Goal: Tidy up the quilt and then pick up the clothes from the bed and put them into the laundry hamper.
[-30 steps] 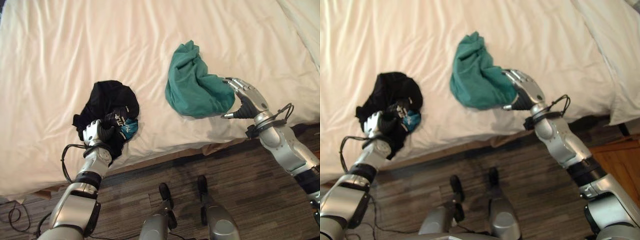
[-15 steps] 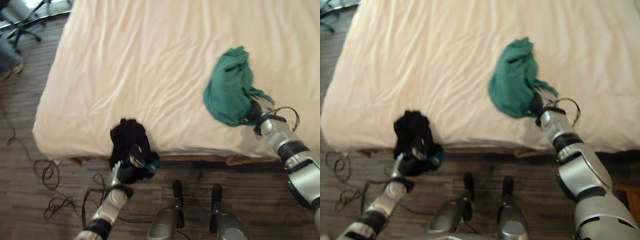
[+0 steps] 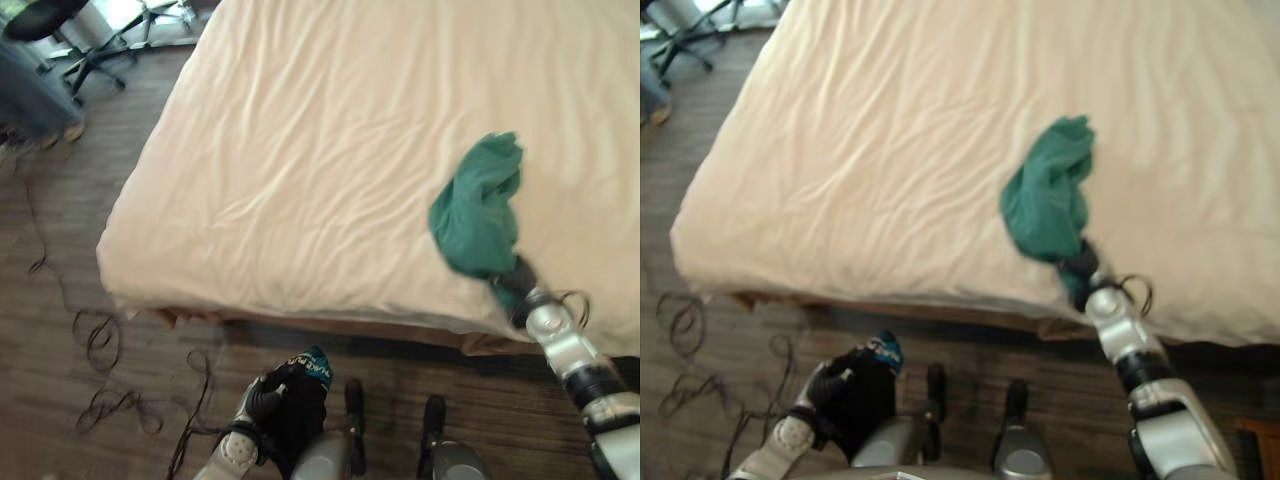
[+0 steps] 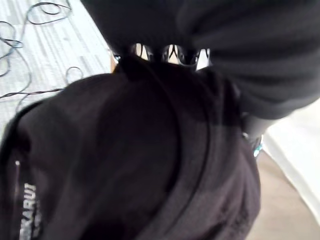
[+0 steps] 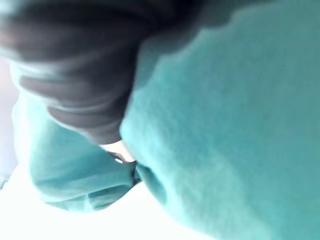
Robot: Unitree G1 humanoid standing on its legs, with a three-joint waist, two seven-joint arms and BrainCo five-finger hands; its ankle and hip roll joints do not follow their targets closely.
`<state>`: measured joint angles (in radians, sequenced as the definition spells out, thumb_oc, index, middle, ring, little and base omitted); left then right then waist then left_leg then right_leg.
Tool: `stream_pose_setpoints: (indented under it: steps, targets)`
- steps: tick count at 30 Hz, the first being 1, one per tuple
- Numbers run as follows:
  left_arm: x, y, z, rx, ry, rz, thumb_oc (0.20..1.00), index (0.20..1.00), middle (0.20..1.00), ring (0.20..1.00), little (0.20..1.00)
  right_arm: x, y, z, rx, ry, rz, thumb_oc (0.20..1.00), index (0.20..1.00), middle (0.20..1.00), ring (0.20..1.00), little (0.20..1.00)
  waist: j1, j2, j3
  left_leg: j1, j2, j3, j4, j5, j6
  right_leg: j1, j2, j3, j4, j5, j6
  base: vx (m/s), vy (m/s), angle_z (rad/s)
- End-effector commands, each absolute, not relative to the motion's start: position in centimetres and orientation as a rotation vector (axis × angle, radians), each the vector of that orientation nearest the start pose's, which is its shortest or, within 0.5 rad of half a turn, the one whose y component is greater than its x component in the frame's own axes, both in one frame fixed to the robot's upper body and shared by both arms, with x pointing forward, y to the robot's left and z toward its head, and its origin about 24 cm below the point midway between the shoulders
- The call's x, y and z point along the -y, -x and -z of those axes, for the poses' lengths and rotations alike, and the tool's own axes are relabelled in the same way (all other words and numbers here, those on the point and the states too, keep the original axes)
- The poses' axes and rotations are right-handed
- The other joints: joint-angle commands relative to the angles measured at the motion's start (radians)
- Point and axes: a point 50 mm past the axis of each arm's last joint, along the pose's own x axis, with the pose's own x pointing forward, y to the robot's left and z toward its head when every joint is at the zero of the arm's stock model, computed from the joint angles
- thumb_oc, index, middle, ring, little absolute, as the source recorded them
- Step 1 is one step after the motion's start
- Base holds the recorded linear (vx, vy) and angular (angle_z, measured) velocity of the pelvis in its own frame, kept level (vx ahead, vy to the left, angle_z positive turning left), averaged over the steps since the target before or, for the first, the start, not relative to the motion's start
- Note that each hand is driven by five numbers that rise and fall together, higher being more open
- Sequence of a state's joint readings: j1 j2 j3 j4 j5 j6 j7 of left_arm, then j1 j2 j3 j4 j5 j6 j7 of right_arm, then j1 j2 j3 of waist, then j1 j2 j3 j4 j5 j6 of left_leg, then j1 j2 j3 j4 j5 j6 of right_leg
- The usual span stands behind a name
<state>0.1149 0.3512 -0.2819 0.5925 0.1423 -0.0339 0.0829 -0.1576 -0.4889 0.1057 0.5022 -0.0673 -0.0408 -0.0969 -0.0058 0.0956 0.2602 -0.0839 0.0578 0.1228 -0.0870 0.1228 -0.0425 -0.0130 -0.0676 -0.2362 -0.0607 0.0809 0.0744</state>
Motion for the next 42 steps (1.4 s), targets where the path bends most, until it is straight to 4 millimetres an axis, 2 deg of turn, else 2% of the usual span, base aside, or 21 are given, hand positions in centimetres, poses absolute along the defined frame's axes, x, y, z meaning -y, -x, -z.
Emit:
stream_pose_setpoints:
  steps: [1, 3, 6, 7, 9, 11, 16, 18, 20, 21, 22, 23, 25, 27, 29, 31, 32, 34, 35, 38, 42]
  targets:
    - [-23.5, -17.1, 9.3, -0.669, -0.631, 0.101, 0.2, 0.2, 0.2, 0.2, 0.2, 25.3, -19.8, 6.8, -0.591, 0.417, -0.027, 0.2, 0.2, 0.2, 0.2, 0.2, -0.049, -0.114, -0.021, 0.096, 0.005, 0.074, 0.0, -0.146, -0.031, -0.019, -0.081, 0.054, 0.01, -0.073, 0.109, 0.07, 0.082, -0.49]
    - [-24.5, -16.4, 9.5, -0.708, -0.624, 0.066, 0.2, 0.2, 0.2, 0.2, 0.2, 25.1, -15.5, 9.6, -0.748, 0.321, -0.019, 0.2, 0.2, 0.2, 0.2, 0.2, -0.079, -0.138, -0.031, 0.118, 0.008, 0.096, 0.0, -0.157, -0.02, -0.05, -0.077, 0.093, 0.105, -0.083, 0.12, 0.01, 0.092, -0.53]
    - [-25.1, -16.4, 9.5, -0.723, -0.619, 0.031, 0.2, 0.2, 0.2, 0.2, 0.2, 24.9, -14.1, 10.8, -0.821, 0.323, -0.03, 0.2, 0.2, 0.2, 0.2, 0.2, -0.098, -0.148, -0.018, 0.121, 0.014, 0.095, 0.0, -0.149, -0.016, -0.101, -0.049, 0.158, 0.193, -0.065, 0.14, -0.08, 0.027, -0.42]
    - [-25.2, -16.3, 10.3, -0.766, -0.606, 0.003, 0.2, 0.2, 0.2, 0.2, 0.2, 24.6, -12.6, 12.1, -0.901, 0.313, -0.024, 0.2, 0.2, 0.2, 0.2, 0.2, -0.122, -0.148, -0.015, 0.108, 0.015, 0.062, 0.0, -0.139, -0.013, -0.113, 0.019, 0.277, 0.237, -0.093, 0.139, -0.1, -0.038, -0.23]
    - [-24.8, -17.0, 10.4, -0.763, -0.596, 0.003, 0.2, 0.2, 0.2, 0.2, 0.2, 24.8, -11.0, 13.3, -0.995, 0.32, 0.001, 0.2, 0.2, 0.2, 0.2, 0.2, -0.128, -0.149, -0.026, 0.09, 0.007, 0.024, 0.0, -0.129, -0.008, -0.082, 0.062, 0.388, 0.214, -0.144, 0.116, -0.09, -0.074, 0.24]
    - [-24.7, -16.7, 11.1, -0.804, -0.574, -0.019, 0.2, 0.2, 0.2, 0.2, 0.2, 24.6, -9.9, 14.7, -1.114, 0.364, 0.002, 0.2, 0.2, 0.2, 0.2, 0.2, -0.103, -0.153, -0.042, 0.078, -0.008, -0.019, 0.0, -0.125, -0.004, -0.045, 0.056, 0.385, 0.164, -0.151, 0.075, -0.03, -0.142, 1.08]
    - [-24.3, -15.4, 12.4, -0.872, -0.452, -0.132, 0.2, 0.2, 0.2, 0.2, 0.2, 23.2, -13.8, 14.3, -1.051, 0.514, -0.083, 0.2, 0.2, 0.2, 0.2, 0.2, -0.024, -0.141, -0.054, 0.061, -0.024, -0.079, 0.0, -0.111, -0.004, 0.022, 0.022, 0.309, 0.02, -0.137, 0.061, -0.02, -0.132, 0.57]
    - [-23.2, -14.7, 13.1, -0.885, -0.386, -0.142, 0.2, 0.2, 0.2, 0.2, 0.2, 22.1, -18.0, 12.4, -0.883, 0.613, -0.168, 0.2, 0.2, 0.2, 0.2, 0.2, 0.046, -0.116, -0.029, 0.019, -0.043, -0.138, 0.007, -0.08, -0.017, 0.049, 0.004, 0.233, -0.021, -0.146, 0.054, -0.18, -0.054, 0.82]
    - [-22.8, -15.0, 13.0, -0.874, -0.378, -0.142, 0.2, 0.2, 0.2, 0.2, 0.2, 22.3, -18.9, 11.8, -0.842, 0.615, -0.152, 0.2, 0.2, 0.2, 0.2, 0.2, 0.06, -0.107, -0.02, -0.009, -0.042, -0.126, 0.019, -0.066, -0.033, 0.048, -0.009, 0.184, -0.025, -0.151, 0.055, -0.22, 0.011, 1.39]
    - [-22.3, -15.5, 13.0, -0.874, -0.366, -0.135, 0.2, 0.2, 0.2, 0.2, 0.2, 22.5, -19.8, 11.1, -0.802, 0.6, -0.114, 0.2, 0.2, 0.2, 0.2, 0.2, 0.068, -0.095, -0.008, -0.024, 0.006, 0.035, 0.048, -0.065, -0.038, 0.057, -0.044, 0.05, -0.021, -0.159, 0.067, -0.16, 0.038, 1.72]
    - [-22.3, -15.5, 13.0, -0.874, -0.366, -0.135, 0.2, 0.2, 0.2, 0.2, 0.2, 22.5, -19.8, 11.1, -0.801, 0.601, -0.114, 0.2, 0.2, 0.2, 0.2, 0.2, 0.068, -0.094, -0.01, -0.027, 0.006, 0.035, 0.049, -0.065, -0.038, 0.055, -0.044, 0.049, -0.022, -0.157, 0.066, -0.29, 0.078, 2.42]
    - [-22.7, -15.2, 13.2, -0.9, -0.35, -0.159, 0.2, 0.2, 0.2, 0.2, 0.2, 22.5, -20.2, 10.8, -0.787, 0.546, -0.066, 0.2, 0.2, 0.2, 0.2, 0.2, 0.068, -0.099, -0.013, -0.02, 0.07, 0.181, 0.121, -0.091, -0.032, 0.075, -0.082, -0.074, -0.006, -0.157, 0.07, -0.12, 0.068, 2.5]
    - [-22.8, -14.9, 13.4, -0.92, -0.347, -0.168, 0.2, 0.2, 0.2, 0.2, 0.2, 22.8, -20.0, 10.9, -0.801, 0.522, -0.033, 0.2, 0.2, 0.2, 0.2, 0.2, 0.064, -0.103, -0.025, -0.005, 0.092, 0.2, 0.16, -0.123, -0.044, 0.108, -0.102, -0.137, -0.005, -0.172, 0.071, -0.07, 0.112, 2.37]
    - [-22.9, -14.6, 13.7, -0.948, -0.379, -0.146, 0.2, 0.2, 0.2, 0.2, 0.2, 24.1, -17.7, 12.0, -0.896, 0.504, 0.047, 0.2, 0.2, 0.2, 0.2, 0.2, 0.074, -0.101, -0.066, 0.042, 0.147, 0.253, 0.195, -0.142, -0.052, 0.149, -0.153, -0.293, 0.035, -0.174, 0.06, -0.01, 0.285, 2.2]
    - [-22.5, -14.6, 13.8, -0.949, -0.386, -0.124, 0.2, 0.2, 0.2, 0.2, 0.2, 24.5, -16.7, 12.5, -0.93, 0.485, 0.074, 0.2, 0.2, 0.2, 0.2, 0.2, 0.068, -0.091, -0.083, 0.064, 0.139, 0.243, 0.162, -0.136, -0.054, 0.157, -0.163, -0.33, 0.051, -0.17, 0.068, 0.08, 0.33, 2.74]
    - [-22.7, -14.6, 13.8, -0.965, -0.404, -0.099, 0.2, 0.2, 0.2, 0.2, 0.2, 25.6, -14.3, 13.2, -1.004, 0.441, 0.148, 0.2, 0.2, 0.2, 0.2, 0.2, 0.082, -0.079, -0.099, 0.076, 0.059, 0.167, 0.085, -0.142, -0.021, 0.14, -0.254, -0.397, 0.245, -0.141, 0.088, 0.16, 0.533, 1.74]
    - [-22.8, -15.0, 13.7, -0.954, -0.414, -0.092, 0.2, 0.2, 0.2, 0.2, 0.2, 25.9, -13.9, 13.3, -1.02, 0.435, 0.169, 0.2, 0.2, 0.2, 0.2, 0.2, 0.073, -0.074, -0.085, 0.082, 0.022, 0.109, 0.06, -0.145, 0.002, 0.102, -0.285, -0.361, 0.358, -0.123, 0.1, 0.15, 0.369, 1.96]
    - [-22.5, -15.6, 13.4, -0.932, -0.43, -0.074, 0.2, 0.2, 0.2, 0.2, 0.2, 26.2, -14.3, 13.1, -1.006, 0.427, 0.192, 0.2, 0.2, 0.2, 0.2, 0.2, 0.053, -0.053, -0.057, 0.102, 0.002, 0.041, 0.025, -0.121, 0.02, -0.027, -0.205, -0.171, 0.461, -0.14, 0.069, 0.03, 0.255, 2.22]
    - [-22.5, -15.6, 13.4, -0.932, -0.43, -0.074, 0.2, 0.2, 0.2, 0.2, 0.2, 26.2, -14.3, 13.1, -1.006, 0.427, 0.192, 0.2, 0.2, 0.2, 0.2, 0.2, 0.054, -0.053, -0.057, 0.102, 0.002, 0.041, 0.025, -0.121, 0.02, -0.028, -0.205, -0.171, 0.461, -0.14, 0.069, -0.06, 0.139, 1.76]
    - [-21.3, -17.2, 12.9, -0.882, -0.481, 0.005, 0.2, 0.2, 0.2, 0.2, 0.2, 26.8, -13.6, 12.9, -0.991, 0.376, 0.264, 0.2, 0.2, 0.2, 0.2, 0.2, 0.02, -0.047, -0.022, 0.119, -0.036, -0.128, 0.007, -0.116, 0.023, -0.094, -0.027, 0.098, 0.312, -0.207, 0.069, 0.04, 0.013, 1.56]
    - [-21.0, -17.0, 13.3, -0.907, -0.491, 0.016, 0.2, 0.2, 0.2, 0.2, 0.2, 26.2, -13.4, 13.1, -0.98, 0.358, 0.255, 0.2, 0.2, 0.2, 0.2, 0.2, 0.019, -0.062, -0.046, 0.13, -0.069, -0.167, 0.014, -0.134, 0.033, -0.022, -0.027, 0.147, 0.164, -0.164, 0.08, 0.07, -0.033, 1.87]
